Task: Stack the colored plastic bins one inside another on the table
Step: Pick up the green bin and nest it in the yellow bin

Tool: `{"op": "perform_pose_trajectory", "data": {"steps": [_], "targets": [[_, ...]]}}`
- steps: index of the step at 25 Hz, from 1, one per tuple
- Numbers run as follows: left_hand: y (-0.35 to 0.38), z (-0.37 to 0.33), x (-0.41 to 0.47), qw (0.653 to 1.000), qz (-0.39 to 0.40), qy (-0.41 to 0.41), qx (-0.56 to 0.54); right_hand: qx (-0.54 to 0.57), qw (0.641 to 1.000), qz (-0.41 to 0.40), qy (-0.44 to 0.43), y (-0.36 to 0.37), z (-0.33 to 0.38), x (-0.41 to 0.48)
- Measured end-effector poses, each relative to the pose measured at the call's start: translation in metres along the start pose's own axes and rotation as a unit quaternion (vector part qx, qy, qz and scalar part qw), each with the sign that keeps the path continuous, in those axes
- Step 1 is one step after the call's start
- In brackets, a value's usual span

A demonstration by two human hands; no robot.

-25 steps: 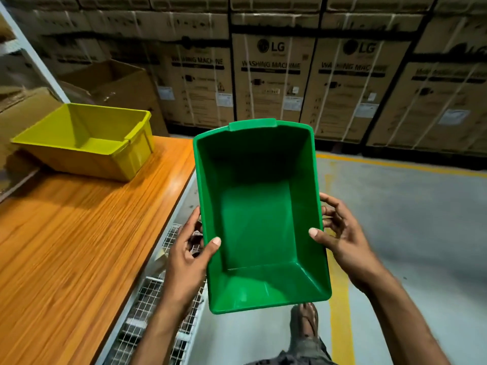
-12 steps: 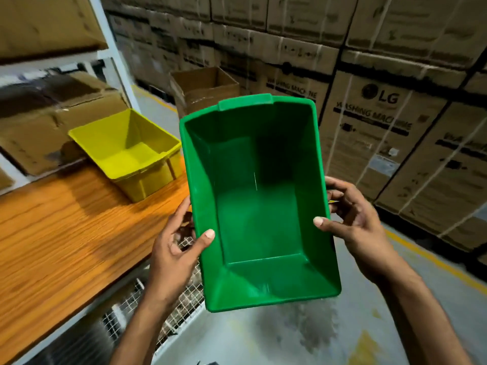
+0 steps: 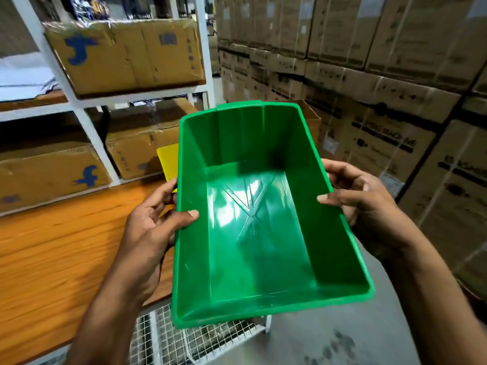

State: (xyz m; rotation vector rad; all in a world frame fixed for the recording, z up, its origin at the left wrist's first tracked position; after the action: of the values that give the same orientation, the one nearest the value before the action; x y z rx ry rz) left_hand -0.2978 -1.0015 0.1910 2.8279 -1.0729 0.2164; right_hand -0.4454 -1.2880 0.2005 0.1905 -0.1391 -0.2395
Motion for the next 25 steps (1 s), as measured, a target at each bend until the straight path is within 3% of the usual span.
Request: {"op": "perform_pose_trajectory", "data": {"steps": [13,20,25], "targets": [[-0.116,-0.038,0.130,0.978,-0.167,0.073,0.099,-0.030,0.985,0.160,-0.053,0.052,0.013,0.244],[-0.146,-0.014,0.202,0.957,-0.258,0.040,0.123,-0.085,0.982,0.170,-0.008,0.059,-0.020,0.362],[-0.157,0.013,0.226,0.961,-0.258,0.011,0.101,-0.090,0.983,0.156,0.026,0.048,-0.046,0.394]]}}
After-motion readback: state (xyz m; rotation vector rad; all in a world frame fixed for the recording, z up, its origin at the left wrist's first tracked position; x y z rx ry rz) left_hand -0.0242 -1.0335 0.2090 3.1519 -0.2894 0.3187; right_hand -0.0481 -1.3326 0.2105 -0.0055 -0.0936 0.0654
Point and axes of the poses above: each hand's wrist, its own x-axis towards the middle knuckle, its own y-axis out of the palm, z = x × y, the point moved 6 cm from there along x, towards the middle knuckle, and after that the axes turned 14 degrees about z, right-handed, at the moved point
